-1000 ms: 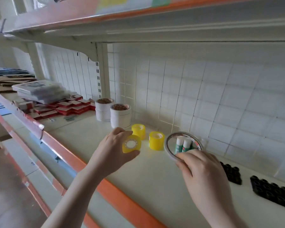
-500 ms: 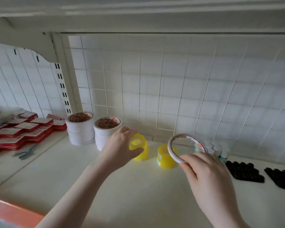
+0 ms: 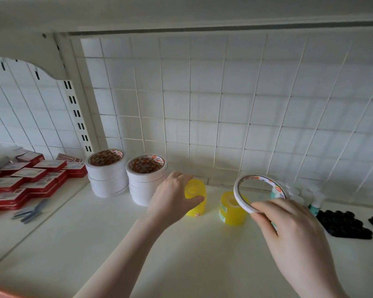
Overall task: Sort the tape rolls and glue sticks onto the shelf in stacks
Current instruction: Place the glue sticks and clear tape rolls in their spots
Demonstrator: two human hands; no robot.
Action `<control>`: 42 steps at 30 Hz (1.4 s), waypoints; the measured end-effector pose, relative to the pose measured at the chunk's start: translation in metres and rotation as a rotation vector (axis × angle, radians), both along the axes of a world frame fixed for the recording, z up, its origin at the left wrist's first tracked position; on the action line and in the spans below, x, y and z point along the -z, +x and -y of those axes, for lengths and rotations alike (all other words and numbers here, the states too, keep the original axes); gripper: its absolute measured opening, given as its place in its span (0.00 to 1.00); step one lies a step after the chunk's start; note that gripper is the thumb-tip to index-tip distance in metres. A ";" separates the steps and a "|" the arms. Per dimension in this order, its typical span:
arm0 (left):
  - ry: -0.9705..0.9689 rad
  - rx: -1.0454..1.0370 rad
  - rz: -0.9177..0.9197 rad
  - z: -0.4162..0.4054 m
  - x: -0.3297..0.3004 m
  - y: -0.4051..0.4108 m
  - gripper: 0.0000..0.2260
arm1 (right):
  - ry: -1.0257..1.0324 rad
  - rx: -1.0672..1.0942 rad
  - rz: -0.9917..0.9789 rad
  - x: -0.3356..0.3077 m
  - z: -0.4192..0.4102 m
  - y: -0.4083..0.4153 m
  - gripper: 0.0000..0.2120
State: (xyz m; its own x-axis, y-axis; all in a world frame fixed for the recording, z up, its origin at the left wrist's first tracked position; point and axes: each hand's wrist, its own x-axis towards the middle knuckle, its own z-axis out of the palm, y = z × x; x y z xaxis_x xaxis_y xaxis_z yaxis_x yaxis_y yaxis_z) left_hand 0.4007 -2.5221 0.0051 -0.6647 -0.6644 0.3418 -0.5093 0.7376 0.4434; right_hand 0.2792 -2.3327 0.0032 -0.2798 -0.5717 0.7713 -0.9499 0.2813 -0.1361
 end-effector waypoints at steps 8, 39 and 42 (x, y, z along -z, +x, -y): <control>0.028 -0.002 -0.023 0.001 0.003 -0.003 0.28 | -0.007 -0.015 0.016 0.000 0.000 0.003 0.13; 0.064 0.014 -0.032 -0.003 0.006 0.000 0.27 | -0.036 -0.032 0.029 0.009 0.001 0.002 0.11; 0.069 0.010 -0.033 -0.003 0.006 0.001 0.27 | -0.041 -0.022 0.023 0.010 0.001 0.004 0.06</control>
State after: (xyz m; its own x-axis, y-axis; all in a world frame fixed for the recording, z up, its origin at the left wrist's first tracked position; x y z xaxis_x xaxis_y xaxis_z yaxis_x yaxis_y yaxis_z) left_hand 0.4016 -2.5192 -0.0009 -0.6607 -0.6802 0.3175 -0.4861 0.7100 0.5095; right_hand 0.2827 -2.3341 -0.0063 -0.2852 -0.5461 0.7877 -0.9524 0.2542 -0.1686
